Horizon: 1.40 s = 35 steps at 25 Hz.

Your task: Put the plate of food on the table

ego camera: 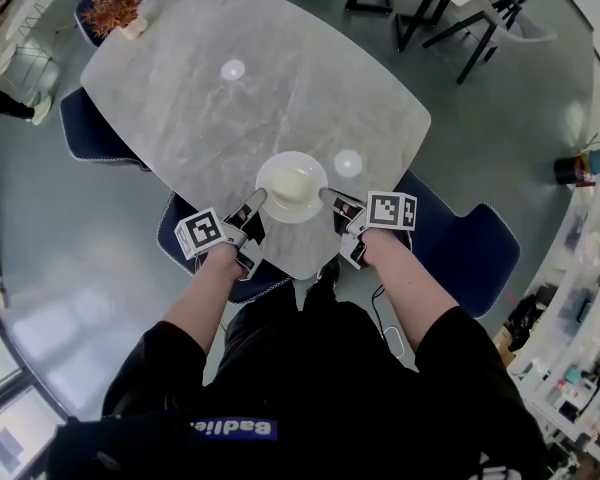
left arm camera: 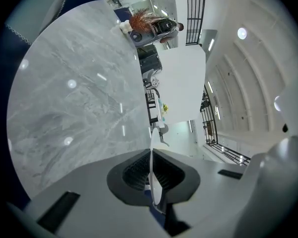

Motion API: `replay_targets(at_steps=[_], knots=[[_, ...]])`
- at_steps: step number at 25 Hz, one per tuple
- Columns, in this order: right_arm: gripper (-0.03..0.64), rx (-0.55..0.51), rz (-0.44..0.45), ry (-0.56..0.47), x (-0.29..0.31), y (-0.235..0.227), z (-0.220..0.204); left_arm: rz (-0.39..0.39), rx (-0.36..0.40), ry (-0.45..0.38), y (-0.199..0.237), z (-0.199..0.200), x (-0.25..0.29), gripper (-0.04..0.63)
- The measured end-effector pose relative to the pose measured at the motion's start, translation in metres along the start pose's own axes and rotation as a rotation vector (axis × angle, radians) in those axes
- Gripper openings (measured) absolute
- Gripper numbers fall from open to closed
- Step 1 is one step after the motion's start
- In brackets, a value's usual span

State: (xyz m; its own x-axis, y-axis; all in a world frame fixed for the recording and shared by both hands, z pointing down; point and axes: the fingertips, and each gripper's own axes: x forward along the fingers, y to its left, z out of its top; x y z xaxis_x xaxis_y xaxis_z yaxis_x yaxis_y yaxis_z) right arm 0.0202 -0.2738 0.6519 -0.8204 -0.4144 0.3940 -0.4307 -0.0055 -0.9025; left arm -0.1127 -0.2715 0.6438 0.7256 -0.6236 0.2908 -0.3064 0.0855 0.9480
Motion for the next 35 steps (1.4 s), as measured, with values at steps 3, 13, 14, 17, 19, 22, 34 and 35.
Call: replay_targets(at_steps=[3, 13, 14, 17, 19, 22, 34, 35], knots=[[0.020, 0.005, -0.026, -0.012, 0.009, -0.011, 0.007, 0.004, -0.004, 0.002, 0.012, 0.007, 0.011, 0.015], [0.020, 0.032, -0.091, -0.025, 0.052, -0.064, 0.048, 0.054, -0.024, 0.017, 0.068, 0.040, 0.062, 0.017], [0.020, 0.035, -0.092, -0.024, 0.055, -0.067, 0.050, 0.059, -0.023, 0.020, 0.071, 0.042, 0.064, 0.017], [0.020, 0.045, -0.102, -0.023, 0.063, -0.075, 0.055, 0.072, -0.002, 0.037, 0.080, 0.048, 0.072, 0.017], [0.020, 0.047, -0.112, -0.020, 0.069, -0.081, 0.057, 0.090, 0.006, 0.050, 0.087, 0.051, 0.076, 0.017], [0.020, 0.043, -0.130, -0.009, 0.077, -0.088, 0.060, 0.127, 0.013, 0.067, 0.098, 0.054, 0.080, 0.017], [0.021, 0.022, -0.216, 0.033, 0.089, -0.107, 0.065, 0.248, 0.102, 0.149, 0.116, 0.057, 0.094, 0.028], [0.023, 0.020, -0.223, 0.037, 0.090, -0.108, 0.065, 0.253, 0.105, 0.154, 0.117, 0.057, 0.095, 0.028]])
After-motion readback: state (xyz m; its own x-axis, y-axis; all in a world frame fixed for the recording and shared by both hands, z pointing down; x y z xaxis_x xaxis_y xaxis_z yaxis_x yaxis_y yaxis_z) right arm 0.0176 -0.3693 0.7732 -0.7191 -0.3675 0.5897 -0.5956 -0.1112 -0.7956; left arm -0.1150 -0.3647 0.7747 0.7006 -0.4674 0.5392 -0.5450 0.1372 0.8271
